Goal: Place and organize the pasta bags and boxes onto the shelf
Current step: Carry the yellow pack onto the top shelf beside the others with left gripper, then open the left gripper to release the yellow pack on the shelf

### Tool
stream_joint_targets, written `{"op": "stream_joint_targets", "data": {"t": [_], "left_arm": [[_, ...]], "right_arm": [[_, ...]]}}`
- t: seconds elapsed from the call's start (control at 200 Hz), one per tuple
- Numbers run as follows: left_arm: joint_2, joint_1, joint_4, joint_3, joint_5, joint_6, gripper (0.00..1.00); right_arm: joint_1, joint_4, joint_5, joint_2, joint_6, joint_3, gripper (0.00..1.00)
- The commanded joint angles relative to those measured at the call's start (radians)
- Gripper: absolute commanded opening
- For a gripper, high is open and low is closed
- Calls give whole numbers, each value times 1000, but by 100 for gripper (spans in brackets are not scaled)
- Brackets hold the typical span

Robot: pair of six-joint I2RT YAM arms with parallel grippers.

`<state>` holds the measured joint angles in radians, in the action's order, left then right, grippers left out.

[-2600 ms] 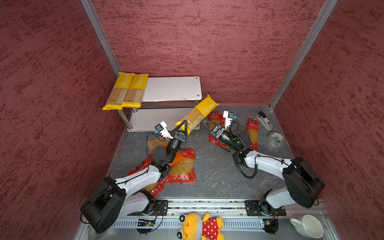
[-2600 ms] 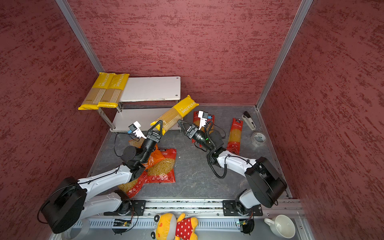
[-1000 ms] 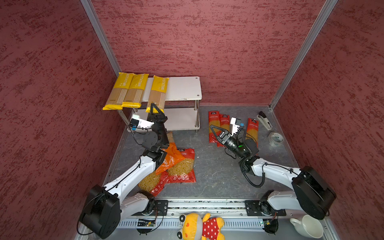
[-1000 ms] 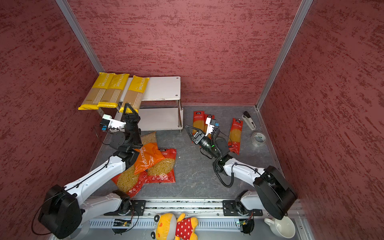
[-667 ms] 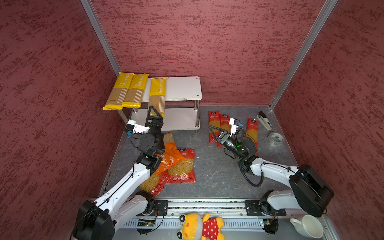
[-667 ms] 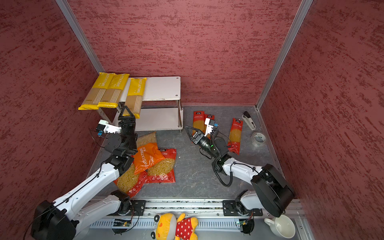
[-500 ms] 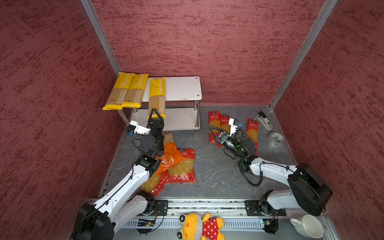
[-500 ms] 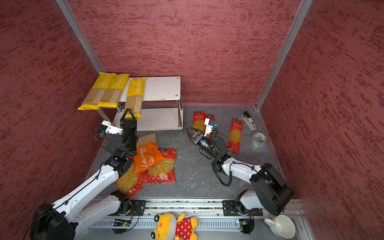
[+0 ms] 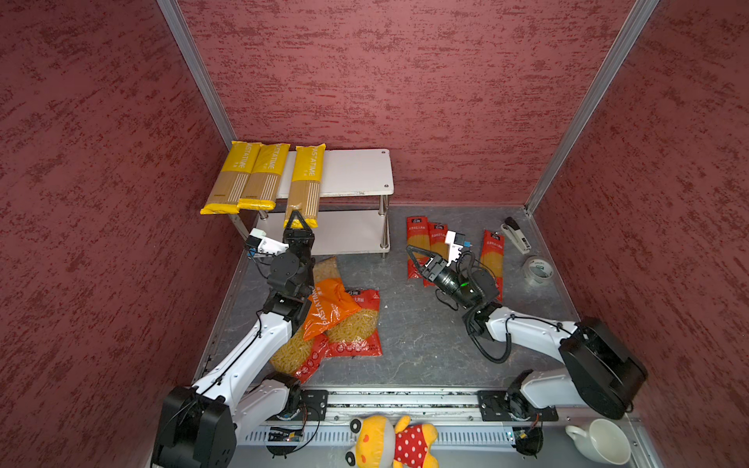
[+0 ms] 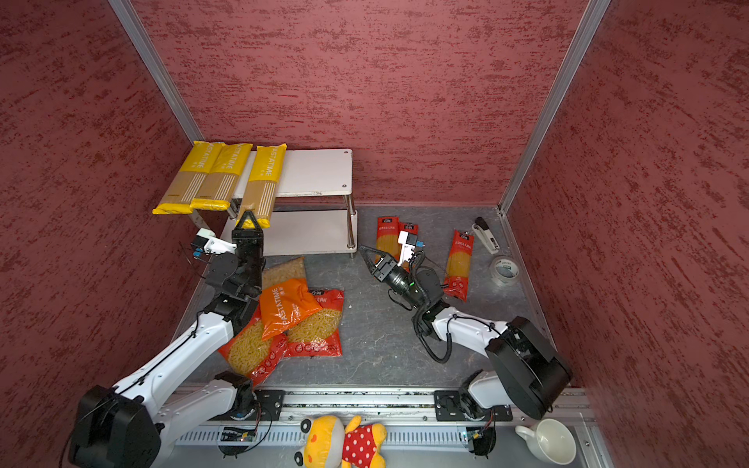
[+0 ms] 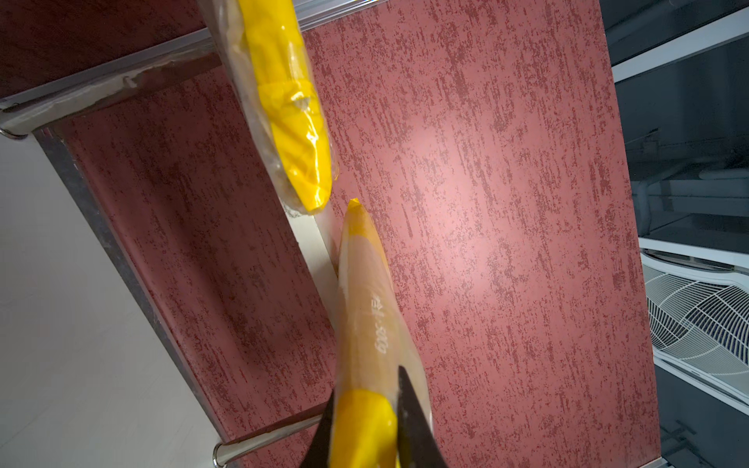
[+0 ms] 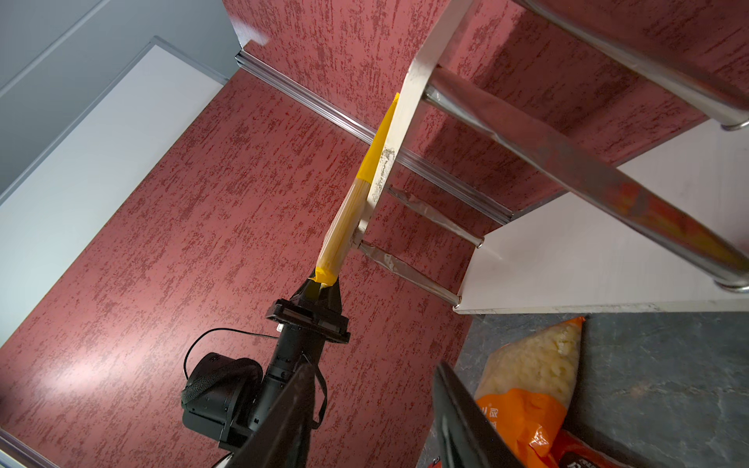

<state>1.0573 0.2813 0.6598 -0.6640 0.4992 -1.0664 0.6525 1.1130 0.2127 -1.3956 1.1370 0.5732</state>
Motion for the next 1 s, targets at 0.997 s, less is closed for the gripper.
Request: {"op": "stream_joint_targets", "data": {"t": [0.997], "left_arm": [[84,-200,-149,-150,-143,-98,18]], "right_arm": [[-4,28,-9,4,4,-3,50]]}}
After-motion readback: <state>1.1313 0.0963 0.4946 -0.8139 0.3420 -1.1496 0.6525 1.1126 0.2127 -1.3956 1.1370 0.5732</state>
